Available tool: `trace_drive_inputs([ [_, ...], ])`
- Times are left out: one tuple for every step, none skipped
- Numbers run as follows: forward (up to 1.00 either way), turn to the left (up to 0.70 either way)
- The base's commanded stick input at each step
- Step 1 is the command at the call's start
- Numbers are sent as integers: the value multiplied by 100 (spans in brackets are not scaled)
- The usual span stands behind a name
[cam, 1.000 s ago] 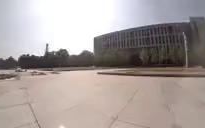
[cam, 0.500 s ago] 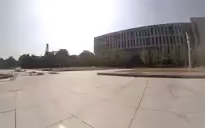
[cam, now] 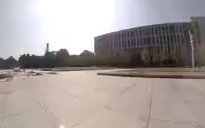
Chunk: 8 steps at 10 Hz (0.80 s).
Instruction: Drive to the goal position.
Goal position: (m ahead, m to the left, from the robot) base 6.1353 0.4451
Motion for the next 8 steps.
trace_drive_inputs([
  [70, 0],
  [70, 0],
  [70, 0],
  [70, 0],
  [70, 0],
  [70, 0],
  [70, 0],
  [70, 0],
])
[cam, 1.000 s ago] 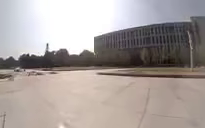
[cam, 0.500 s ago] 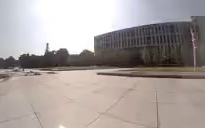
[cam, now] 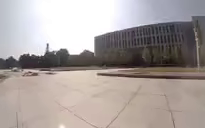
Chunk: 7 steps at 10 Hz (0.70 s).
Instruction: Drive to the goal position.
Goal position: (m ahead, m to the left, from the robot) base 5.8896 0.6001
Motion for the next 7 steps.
trace_drive_inputs([
  [70, 0],
  [70, 0],
  [70, 0],
  [70, 0],
  [70, 0],
  [70, 0],
  [70, 0],
])
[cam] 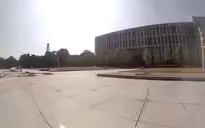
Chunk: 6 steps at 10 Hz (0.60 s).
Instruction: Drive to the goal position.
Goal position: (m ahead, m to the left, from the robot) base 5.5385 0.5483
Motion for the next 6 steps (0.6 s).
trace_drive_inputs([
  [70, 0],
  [70, 0],
  [70, 0],
  [70, 0],
  [70, 0],
  [70, 0],
])
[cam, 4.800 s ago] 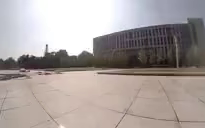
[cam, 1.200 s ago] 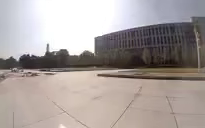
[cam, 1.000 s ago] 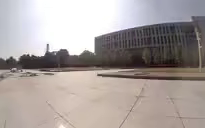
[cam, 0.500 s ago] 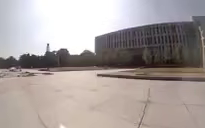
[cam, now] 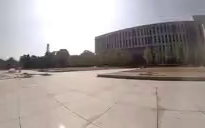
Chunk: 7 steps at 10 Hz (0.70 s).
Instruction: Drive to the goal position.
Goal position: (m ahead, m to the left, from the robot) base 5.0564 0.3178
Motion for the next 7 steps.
trace_drive_inputs([
  [70, 0],
  [70, 0],
  [70, 0],
  [70, 0],
  [70, 0],
  [70, 0],
  [70, 0],
])
